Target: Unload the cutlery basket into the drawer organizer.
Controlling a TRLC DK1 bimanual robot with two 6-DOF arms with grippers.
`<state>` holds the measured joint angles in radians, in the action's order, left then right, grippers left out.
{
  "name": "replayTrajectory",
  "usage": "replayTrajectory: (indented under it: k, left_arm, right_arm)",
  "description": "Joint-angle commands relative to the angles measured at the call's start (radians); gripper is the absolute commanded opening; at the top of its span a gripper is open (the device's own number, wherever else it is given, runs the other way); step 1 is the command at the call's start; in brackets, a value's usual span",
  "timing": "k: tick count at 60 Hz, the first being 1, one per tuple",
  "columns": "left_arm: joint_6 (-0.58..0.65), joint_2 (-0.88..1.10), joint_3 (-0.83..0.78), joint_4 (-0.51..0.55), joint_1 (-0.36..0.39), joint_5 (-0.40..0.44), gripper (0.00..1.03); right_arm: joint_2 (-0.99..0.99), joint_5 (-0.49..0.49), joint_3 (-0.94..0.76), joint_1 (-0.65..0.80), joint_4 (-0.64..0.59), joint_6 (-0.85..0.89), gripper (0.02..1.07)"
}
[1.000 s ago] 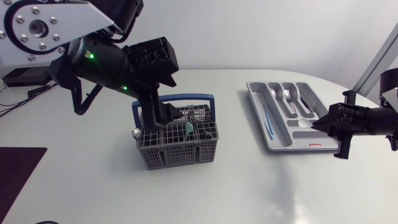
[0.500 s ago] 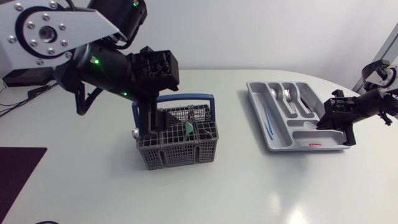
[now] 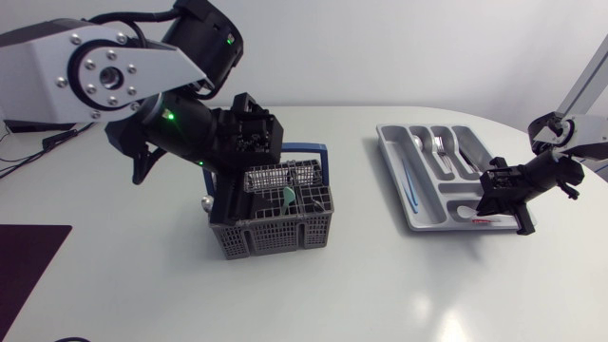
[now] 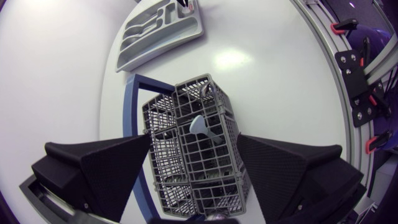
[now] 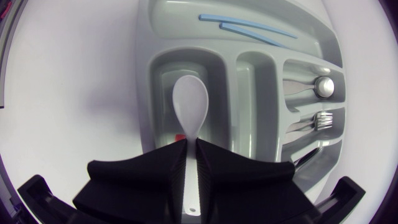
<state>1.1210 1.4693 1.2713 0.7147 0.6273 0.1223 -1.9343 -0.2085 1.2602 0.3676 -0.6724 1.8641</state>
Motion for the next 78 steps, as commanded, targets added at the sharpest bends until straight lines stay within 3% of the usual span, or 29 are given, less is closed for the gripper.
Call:
replayTrajectory:
  k: [1, 14, 24, 33, 40, 53, 63, 68, 74, 78]
  left_arm:
    - [0.043, 0.022, -0.023, -0.008, 0.015, 0.004, 0.96]
    - [0.066, 0.037, -0.030, -0.021, 0.032, 0.004, 0.96]
    - [0.080, 0.057, -0.046, -0.044, 0.040, 0.002, 0.96]
    - [0.125, 0.075, -0.058, -0.060, 0.038, -0.016, 0.96]
    - [0.154, 0.109, -0.035, -0.072, 0.040, -0.049, 0.96]
    - [0.204, 0.148, 0.008, -0.075, 0.057, -0.087, 0.93]
    - [0.237, 0.174, 0.056, -0.069, 0.071, -0.130, 0.84]
    - [0.252, 0.187, 0.102, -0.037, 0.080, -0.150, 0.78]
    - [0.278, 0.212, 0.157, 0.019, 0.087, -0.177, 0.77]
    - [0.293, 0.226, 0.188, 0.054, 0.091, -0.181, 0.68]
  right_arm:
    - [-0.025, 0.009, -0.025, -0.012, 0.016, 0.044, 0.11]
    - [-0.023, 0.003, -0.044, -0.010, 0.080, 0.035, 0.57]
    - [0.043, -0.026, -0.087, -0.002, 0.125, 0.018, 0.75]
    - [0.186, -0.098, -0.176, 0.013, 0.140, 0.017, 0.77]
    - [0.325, -0.175, -0.286, 0.021, 0.151, 0.017, 0.95]
    - [0.520, -0.279, -0.498, 0.021, 0.206, -0.042, 0.97]
    - [0.652, -0.333, -0.634, 0.019, 0.217, -0.057, 0.97]
    - [0.695, -0.347, -0.694, 0.016, 0.238, -0.066, 0.97]
    - [0.712, -0.348, -0.745, 0.010, 0.272, -0.082, 0.97]
    - [0.712, -0.348, -0.769, 0.008, 0.292, -0.086, 0.97]
